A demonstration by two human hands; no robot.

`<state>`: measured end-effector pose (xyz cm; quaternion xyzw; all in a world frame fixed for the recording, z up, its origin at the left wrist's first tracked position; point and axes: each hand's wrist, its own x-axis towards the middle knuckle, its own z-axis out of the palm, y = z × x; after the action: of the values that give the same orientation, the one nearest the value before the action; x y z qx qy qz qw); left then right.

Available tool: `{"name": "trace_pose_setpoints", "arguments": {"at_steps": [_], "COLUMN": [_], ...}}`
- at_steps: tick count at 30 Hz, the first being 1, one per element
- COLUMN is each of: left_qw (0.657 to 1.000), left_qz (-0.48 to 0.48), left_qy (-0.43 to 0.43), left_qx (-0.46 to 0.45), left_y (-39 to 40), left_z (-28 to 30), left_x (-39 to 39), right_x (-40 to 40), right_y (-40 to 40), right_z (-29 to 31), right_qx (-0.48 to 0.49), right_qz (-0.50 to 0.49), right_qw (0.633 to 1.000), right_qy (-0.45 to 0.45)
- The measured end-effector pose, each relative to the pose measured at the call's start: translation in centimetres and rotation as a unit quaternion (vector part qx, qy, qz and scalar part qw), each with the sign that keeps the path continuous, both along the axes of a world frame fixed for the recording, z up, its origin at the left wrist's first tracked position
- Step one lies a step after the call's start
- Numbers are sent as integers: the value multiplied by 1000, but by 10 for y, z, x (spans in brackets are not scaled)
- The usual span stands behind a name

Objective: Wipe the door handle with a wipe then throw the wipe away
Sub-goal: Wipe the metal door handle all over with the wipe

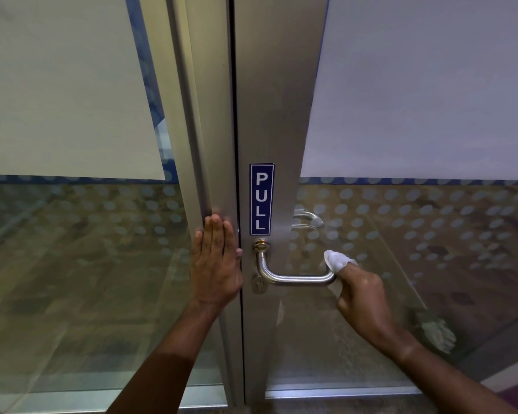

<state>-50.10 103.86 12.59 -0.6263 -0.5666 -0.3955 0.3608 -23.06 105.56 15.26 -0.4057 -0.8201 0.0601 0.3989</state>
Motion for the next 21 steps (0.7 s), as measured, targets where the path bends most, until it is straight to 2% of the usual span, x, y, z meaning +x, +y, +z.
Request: {"name": "trace_pose_setpoints", "arguments": {"at_steps": [3,6,8,10,12,16,21], "left_qw": [1000,1000,1000,1000,1000,1000,1000], "left_qz": [1,-1,-4,-4,-1,0,10], "left_qy": [-4,-5,-7,-8,-6,-6,1], "left_qx": [-2,-2,-9,-14,-11,-7,-16], "left_y": [-1,-2,-3,-5,-5,-4,-5], "left_z": [1,2,3,2,1,3,6], "left_x": [1,3,5,3,2,2,0], "right_x": [-1,-7,-15,-25,-33,-45,-56], "right_y": [-8,-26,-42,-56,-66,-76,-71], "right_z": [-5,-22,-29,-30,-21,6,39], "right_qx": [-125,-340,-382,-351,-270,-184,-105], "right_qz": [-70,-27,7,39,69,152,175], "right_qw": [986,917,904,926,958,971,978], "right_qy": [85,208,189,134,70,-9,-52]}}
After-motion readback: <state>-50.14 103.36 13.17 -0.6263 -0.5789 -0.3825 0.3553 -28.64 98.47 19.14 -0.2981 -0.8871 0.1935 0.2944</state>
